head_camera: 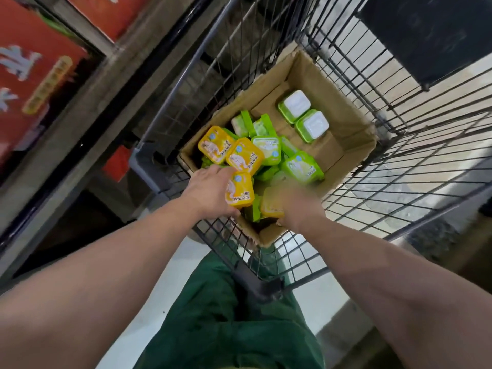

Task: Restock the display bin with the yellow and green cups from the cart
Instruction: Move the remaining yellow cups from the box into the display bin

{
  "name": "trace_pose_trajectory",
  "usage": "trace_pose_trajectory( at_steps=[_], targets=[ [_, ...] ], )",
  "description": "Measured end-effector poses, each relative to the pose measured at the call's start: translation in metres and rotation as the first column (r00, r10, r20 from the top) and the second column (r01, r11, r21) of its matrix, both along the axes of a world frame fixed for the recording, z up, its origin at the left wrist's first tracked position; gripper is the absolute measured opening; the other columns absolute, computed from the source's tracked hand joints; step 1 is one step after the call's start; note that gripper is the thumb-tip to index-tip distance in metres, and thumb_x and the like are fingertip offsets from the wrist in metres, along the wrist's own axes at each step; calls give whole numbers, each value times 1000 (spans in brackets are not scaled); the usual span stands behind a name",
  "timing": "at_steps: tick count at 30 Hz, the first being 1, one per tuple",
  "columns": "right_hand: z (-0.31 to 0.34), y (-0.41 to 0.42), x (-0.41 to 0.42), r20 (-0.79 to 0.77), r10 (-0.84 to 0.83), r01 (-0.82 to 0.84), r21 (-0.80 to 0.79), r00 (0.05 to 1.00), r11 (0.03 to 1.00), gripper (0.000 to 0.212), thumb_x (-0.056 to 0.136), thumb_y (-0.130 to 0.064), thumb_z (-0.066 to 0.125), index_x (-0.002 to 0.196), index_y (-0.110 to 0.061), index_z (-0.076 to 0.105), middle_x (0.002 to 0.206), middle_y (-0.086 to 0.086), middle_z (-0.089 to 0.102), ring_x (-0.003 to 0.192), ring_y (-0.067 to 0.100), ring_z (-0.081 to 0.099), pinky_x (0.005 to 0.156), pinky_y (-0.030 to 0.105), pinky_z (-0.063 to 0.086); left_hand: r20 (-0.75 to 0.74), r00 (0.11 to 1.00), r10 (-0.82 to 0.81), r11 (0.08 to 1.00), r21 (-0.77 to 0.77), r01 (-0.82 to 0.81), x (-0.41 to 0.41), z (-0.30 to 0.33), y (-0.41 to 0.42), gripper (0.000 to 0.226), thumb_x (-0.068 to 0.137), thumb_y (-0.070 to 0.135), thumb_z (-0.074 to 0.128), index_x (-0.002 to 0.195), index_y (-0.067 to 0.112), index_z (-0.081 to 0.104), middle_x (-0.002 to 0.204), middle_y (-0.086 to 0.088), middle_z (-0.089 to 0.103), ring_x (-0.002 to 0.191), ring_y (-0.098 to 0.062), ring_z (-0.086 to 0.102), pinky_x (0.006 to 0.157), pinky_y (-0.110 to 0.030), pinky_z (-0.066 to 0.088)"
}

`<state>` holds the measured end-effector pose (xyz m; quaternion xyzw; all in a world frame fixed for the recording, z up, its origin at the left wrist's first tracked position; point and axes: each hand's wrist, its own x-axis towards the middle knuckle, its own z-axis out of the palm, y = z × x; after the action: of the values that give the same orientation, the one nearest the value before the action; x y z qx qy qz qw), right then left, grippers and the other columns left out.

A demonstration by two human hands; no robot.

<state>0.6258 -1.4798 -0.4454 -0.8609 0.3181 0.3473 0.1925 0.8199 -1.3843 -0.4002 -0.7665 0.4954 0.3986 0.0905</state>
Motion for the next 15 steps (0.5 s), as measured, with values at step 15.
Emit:
trace_pose_trajectory(
  at_steps=[15],
  targets=[
    [129, 15, 8, 368, -564, 426, 393, 739, 815, 97, 63, -9, 85, 142, -25, 31, 125, 2, 46, 100, 16, 51, 74, 17, 38, -244, 970, -12, 986, -164, -29, 24, 87, 8, 108, 57, 25, 86, 146, 23, 25, 139, -10, 37, 126, -27, 44, 105, -33, 40]
  ],
)
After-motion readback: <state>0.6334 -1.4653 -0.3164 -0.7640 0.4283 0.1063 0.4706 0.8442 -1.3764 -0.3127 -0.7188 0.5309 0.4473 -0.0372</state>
